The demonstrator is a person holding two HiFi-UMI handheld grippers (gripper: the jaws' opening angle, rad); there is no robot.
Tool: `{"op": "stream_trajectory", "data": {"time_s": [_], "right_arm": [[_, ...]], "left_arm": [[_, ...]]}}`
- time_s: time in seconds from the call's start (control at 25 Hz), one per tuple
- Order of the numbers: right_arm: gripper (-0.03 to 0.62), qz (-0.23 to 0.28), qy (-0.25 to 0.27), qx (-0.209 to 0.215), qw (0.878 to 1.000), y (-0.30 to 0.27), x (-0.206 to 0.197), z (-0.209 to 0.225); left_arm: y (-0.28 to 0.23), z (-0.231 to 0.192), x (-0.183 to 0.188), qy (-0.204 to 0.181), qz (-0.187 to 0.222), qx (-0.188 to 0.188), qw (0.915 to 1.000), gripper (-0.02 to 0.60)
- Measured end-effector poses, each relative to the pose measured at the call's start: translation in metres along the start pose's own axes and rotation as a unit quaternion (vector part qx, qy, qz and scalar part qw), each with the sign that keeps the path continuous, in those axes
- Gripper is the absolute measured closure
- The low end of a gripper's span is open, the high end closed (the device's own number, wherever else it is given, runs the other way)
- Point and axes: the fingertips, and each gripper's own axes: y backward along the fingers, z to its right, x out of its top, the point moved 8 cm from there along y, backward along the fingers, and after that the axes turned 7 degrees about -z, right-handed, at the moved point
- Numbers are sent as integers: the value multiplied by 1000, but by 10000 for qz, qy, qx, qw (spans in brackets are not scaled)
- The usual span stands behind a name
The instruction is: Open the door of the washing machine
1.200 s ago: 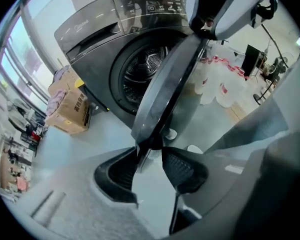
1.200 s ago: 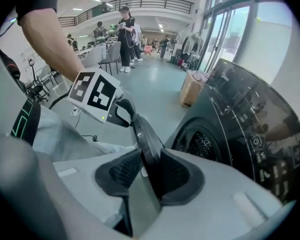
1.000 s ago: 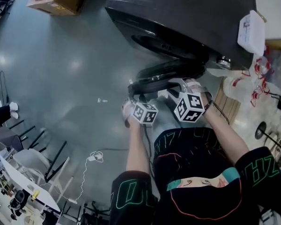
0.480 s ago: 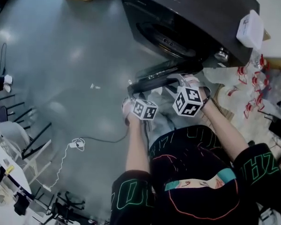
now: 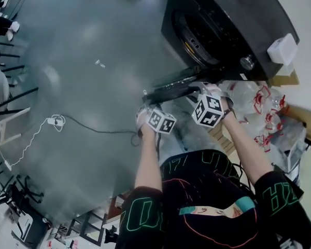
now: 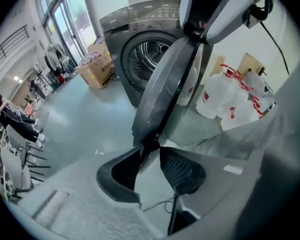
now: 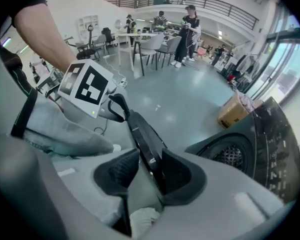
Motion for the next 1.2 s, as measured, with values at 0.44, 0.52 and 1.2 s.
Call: {"op": "stream_trajectory", "data": {"time_s": [0.44,0.52,1.2], "right_arm": [[447,493,1264,334,9902,10,-53,-35],[447,601,1505,409,9859,12,-61,-40],[434,634,2206,789,9701,22,-86,-71]], "left_arm": [[10,102,-23,1613,-89,675,9846,445],[11,117,-26,1779,-101,738,9812,445],[70,176,-75,3564,249,721,9312,508]]}}
